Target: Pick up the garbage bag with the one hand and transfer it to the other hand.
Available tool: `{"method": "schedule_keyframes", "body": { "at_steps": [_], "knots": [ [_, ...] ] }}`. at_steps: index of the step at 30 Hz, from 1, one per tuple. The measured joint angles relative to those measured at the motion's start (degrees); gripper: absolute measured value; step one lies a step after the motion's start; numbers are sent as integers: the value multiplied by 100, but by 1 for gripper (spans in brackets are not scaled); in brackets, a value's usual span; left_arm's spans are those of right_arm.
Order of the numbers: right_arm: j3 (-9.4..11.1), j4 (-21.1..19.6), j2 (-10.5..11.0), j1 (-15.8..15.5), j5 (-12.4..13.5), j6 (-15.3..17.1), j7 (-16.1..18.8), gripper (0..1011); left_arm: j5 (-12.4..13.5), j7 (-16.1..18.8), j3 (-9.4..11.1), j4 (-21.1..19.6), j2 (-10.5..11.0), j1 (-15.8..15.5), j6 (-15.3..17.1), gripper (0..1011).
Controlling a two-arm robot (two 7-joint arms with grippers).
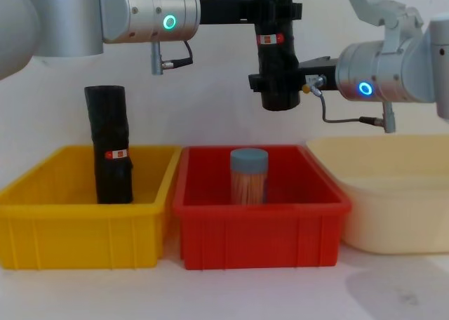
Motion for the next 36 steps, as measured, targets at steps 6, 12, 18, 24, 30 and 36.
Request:
{"method": "schedule_keyframes", "body": {
  "at_steps": [6, 12, 18, 24, 30, 36],
  "knots": [
    [55, -58, 15, -47, 15, 1, 25, 538, 0, 0, 0, 0, 0, 0, 0, 636],
    [171, -178, 61, -131, 49, 59, 3, 538, 0, 0, 0, 0, -1, 0, 0, 826],
    [360, -339, 163, -262, 72, 173, -133, 538, 1, 0, 0, 0, -1, 0, 0, 990],
    [590, -508, 307, -426, 78, 327, -309, 538, 1, 0, 0, 0, -1, 0, 0, 1001],
    [790, -639, 444, -580, 73, 511, -473, 537, 1, 0, 0, 0, 0, 0, 0, 1001],
    [1000, -771, 611, -798, 35, 795, -644, 538, 1, 0, 0, 0, -1, 0, 0, 1001]
  ]
}}
